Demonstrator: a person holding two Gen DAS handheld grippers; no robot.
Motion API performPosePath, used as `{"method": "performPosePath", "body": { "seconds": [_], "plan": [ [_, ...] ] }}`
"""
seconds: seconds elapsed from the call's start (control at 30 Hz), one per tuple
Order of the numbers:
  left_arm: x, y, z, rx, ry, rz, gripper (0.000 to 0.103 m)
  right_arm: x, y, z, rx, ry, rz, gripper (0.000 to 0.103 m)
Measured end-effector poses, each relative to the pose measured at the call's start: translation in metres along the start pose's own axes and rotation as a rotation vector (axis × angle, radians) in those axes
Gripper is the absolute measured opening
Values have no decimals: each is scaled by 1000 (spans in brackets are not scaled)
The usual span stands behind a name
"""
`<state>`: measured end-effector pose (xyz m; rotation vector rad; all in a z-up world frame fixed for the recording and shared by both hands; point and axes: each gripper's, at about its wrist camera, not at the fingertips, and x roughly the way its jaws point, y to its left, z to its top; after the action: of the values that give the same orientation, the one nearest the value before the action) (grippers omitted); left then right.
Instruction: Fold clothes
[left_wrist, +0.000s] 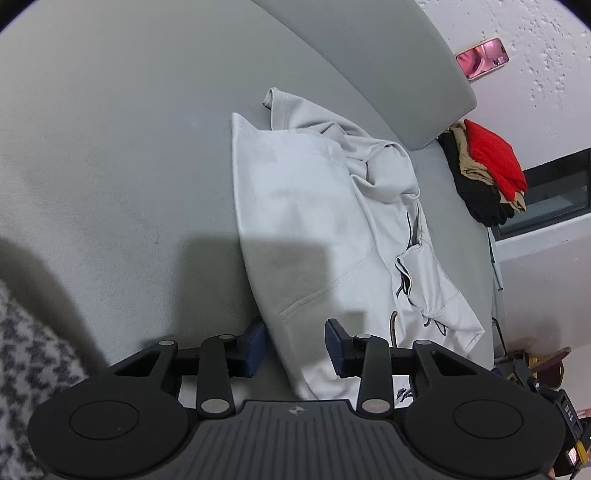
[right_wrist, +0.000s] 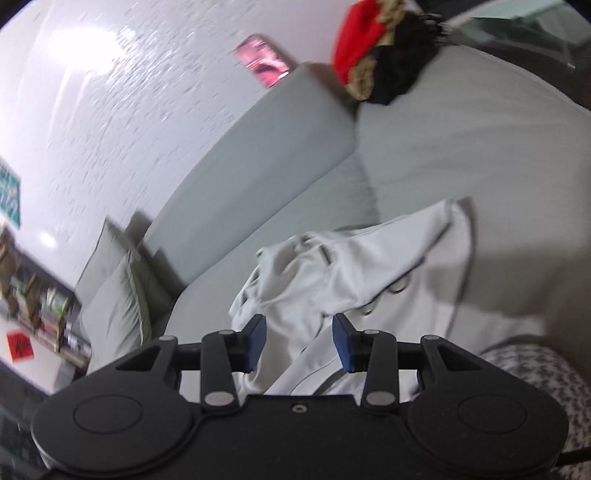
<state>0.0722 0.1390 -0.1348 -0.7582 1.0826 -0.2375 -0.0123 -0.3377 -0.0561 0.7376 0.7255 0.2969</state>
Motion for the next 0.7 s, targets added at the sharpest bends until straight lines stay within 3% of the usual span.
{"method": "performPosePath", "body": {
  "seconds": [0.1, 0.2, 0.3, 0.33, 0.4, 0.57, 0.7],
  "plan": [
    [7, -4, 2, 11, 37, -9, 43, 2, -19, 6, 70, -36, -11, 39],
    [12, -8, 4, 24, 57, -7, 41, -2, -37, 12, 128, -67, -36, 39],
    [14, -6, 6, 13, 47, 15, 19, -1, -56, 15, 180, -89, -63, 39],
    [14, -6, 6, 10, 39, 30, 0, -2, -62, 17, 192, -93, -78, 39],
    [10, -5, 3, 2, 10, 48, 2, 0, -68, 21, 183, -97, -117, 39],
    [-21, -19, -7, 95, -148, 129, 1, 12, -77, 35, 117, -75, -262, 36],
    [-46, -20, -9, 129, -232, 140, 1, 30, -76, 45, 39, -42, -308, 31]
  ]
}}
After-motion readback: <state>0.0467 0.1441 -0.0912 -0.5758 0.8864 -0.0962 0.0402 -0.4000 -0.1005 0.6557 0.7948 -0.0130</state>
